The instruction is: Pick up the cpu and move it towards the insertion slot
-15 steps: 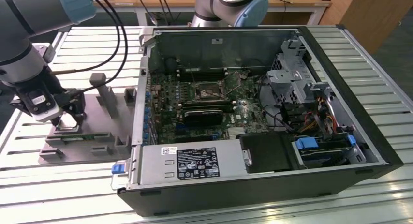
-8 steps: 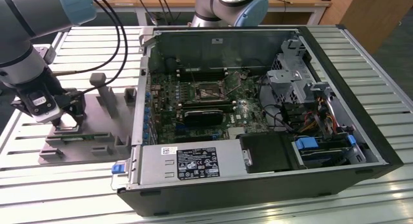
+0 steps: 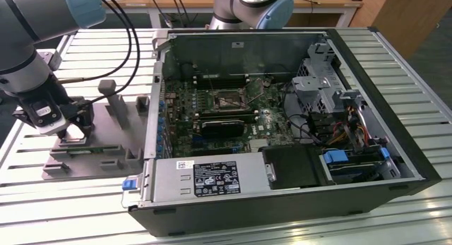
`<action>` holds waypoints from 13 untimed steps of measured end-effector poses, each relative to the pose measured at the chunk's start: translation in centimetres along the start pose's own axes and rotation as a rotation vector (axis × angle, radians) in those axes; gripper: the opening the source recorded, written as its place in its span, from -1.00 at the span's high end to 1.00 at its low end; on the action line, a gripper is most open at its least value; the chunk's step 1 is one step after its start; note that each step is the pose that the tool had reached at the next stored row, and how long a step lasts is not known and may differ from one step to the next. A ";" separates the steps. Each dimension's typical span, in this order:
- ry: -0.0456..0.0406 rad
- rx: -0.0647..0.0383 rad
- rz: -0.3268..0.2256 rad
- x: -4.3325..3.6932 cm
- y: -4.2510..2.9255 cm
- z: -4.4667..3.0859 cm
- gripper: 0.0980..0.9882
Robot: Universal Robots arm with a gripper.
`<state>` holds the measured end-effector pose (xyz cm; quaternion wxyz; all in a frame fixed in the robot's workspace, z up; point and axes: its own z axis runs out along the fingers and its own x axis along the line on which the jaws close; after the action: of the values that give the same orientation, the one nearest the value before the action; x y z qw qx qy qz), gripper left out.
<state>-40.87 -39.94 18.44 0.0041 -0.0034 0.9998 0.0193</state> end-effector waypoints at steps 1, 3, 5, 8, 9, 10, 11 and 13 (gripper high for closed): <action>0.0001 0.000 0.000 0.00 0.00 0.00 -0.10; 0.0003 0.000 0.000 0.00 0.00 -0.01 -0.07; 0.0001 0.000 0.000 0.00 0.00 0.00 0.01; -0.0001 0.000 0.000 0.00 0.00 -0.02 0.01; -0.0006 0.000 0.000 -0.01 0.01 -0.10 0.01; -0.0005 0.000 0.000 -0.01 0.02 -0.28 0.01; -0.0001 0.000 0.000 -0.01 0.02 -0.49 0.01; -0.0001 0.000 0.000 -0.01 0.04 -0.93 0.01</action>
<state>-40.87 -39.94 19.37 0.0041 -0.0034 0.9998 0.0193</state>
